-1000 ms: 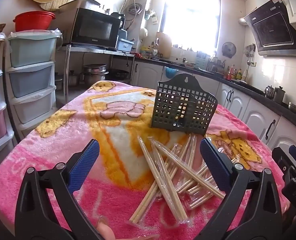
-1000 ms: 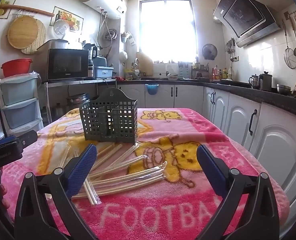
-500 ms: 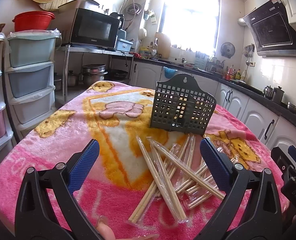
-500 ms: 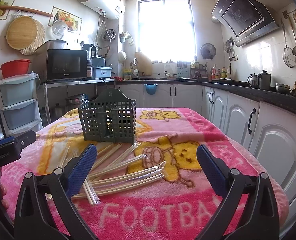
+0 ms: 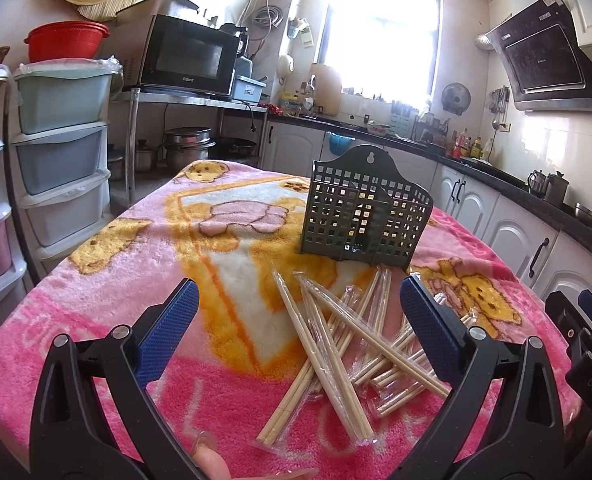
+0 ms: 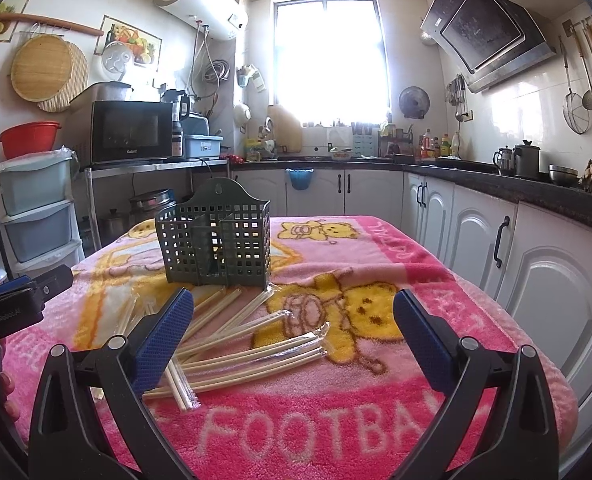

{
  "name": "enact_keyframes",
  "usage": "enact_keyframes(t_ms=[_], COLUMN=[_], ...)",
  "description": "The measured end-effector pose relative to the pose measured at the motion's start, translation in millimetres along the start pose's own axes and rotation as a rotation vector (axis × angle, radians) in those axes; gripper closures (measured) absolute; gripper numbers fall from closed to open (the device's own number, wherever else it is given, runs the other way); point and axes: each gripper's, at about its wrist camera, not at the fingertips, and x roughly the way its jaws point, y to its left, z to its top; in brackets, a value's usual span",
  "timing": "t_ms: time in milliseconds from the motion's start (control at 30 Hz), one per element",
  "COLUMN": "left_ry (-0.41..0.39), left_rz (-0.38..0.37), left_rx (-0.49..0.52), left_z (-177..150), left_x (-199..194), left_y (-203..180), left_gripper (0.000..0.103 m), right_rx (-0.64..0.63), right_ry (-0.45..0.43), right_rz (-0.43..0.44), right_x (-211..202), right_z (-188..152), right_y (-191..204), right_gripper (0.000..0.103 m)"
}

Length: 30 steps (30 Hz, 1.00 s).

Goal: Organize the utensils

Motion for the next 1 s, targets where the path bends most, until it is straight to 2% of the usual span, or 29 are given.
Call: enact_keyframes(t_ms=[1000], left_ry=[0.010], left_rz=[0.005], left_rx=[-0.019], left_z=[0.5], left_x=[1.9], left_y=[1.6], left_gripper=[0.010], right_rx=[-0.015], right_ry=[0.018], right_rz=[0.030], right_x=[1.2], right_z=[1.2], right_y=[6.8], right_gripper=[0.006])
